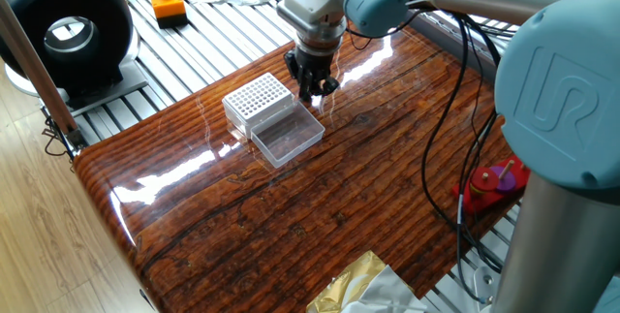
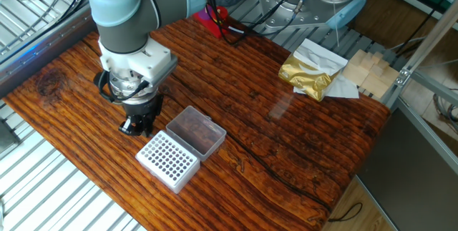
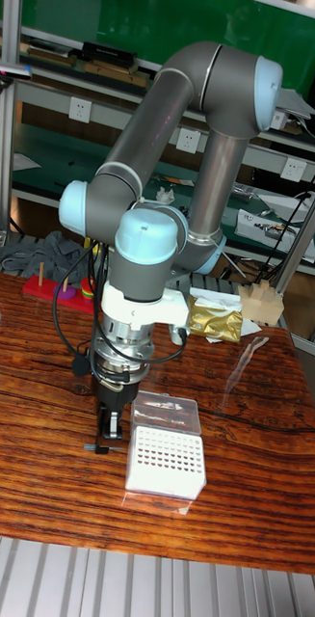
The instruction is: Insert a medium pipette tip into the holder for medium pipette tips
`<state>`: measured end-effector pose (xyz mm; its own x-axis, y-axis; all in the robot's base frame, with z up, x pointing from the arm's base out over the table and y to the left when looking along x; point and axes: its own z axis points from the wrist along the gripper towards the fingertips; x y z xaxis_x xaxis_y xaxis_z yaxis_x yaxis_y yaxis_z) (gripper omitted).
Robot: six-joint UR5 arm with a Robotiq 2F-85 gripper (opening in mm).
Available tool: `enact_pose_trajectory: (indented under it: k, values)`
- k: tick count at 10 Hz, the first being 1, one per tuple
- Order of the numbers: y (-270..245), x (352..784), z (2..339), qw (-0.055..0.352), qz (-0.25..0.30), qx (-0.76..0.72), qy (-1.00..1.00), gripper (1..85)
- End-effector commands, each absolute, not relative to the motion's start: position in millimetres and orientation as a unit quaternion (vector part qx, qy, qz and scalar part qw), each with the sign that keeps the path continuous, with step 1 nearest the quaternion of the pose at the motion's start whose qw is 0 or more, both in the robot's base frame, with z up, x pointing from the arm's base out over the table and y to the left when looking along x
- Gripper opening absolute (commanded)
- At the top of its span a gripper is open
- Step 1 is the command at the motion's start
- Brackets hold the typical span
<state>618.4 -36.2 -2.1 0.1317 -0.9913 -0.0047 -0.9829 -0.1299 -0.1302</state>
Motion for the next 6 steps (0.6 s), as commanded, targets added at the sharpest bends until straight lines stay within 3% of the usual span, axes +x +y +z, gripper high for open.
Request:
enact_pose_trajectory:
  k: [1, 6]
  values:
    - [-35.5, 619.3, 0.7, 0.055, -0.04, -0.742, 0.667, 13.3]
    - [-34.4, 619.4, -0.1, 0.055, -0.038, -0.739, 0.671, 13.3]
